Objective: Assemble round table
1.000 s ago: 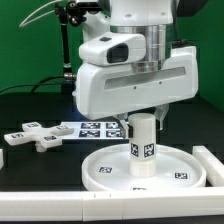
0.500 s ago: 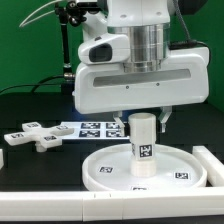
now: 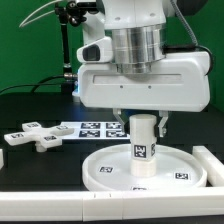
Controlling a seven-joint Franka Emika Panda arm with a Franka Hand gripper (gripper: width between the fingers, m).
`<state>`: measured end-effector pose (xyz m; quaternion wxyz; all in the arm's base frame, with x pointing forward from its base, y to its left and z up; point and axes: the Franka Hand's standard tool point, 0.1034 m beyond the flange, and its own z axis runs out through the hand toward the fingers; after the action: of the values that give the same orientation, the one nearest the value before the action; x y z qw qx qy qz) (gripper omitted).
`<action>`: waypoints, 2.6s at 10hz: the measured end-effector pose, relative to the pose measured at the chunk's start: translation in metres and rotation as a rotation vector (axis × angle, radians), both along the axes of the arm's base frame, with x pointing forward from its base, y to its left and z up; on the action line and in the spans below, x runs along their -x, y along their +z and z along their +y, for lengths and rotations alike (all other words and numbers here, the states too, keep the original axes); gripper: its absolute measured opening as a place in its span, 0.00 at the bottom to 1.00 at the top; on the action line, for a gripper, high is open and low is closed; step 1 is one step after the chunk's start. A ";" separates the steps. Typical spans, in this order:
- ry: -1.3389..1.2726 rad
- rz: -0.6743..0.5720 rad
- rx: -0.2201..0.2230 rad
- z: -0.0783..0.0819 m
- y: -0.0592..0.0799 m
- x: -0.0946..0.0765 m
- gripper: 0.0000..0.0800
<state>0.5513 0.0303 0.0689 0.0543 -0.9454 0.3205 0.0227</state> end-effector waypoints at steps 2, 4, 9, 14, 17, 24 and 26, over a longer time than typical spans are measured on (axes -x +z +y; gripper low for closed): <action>-0.126 0.015 0.003 0.002 0.000 0.000 0.51; -0.300 0.035 -0.007 0.004 0.000 0.000 0.51; -0.612 0.078 -0.053 0.004 0.000 -0.001 0.51; -0.875 0.088 -0.081 0.005 -0.001 -0.003 0.51; -0.823 0.084 -0.086 0.005 -0.001 -0.003 0.72; -0.226 0.006 -0.076 -0.002 -0.001 -0.003 0.81; 0.027 -0.011 -0.065 -0.002 0.002 -0.005 0.81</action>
Offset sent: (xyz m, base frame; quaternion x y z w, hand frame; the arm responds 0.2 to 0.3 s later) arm -0.0015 0.0026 0.0002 -0.0019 -0.0067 0.1913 0.9815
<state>0.5563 0.0287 0.0709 0.0865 -0.9476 0.3063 0.0285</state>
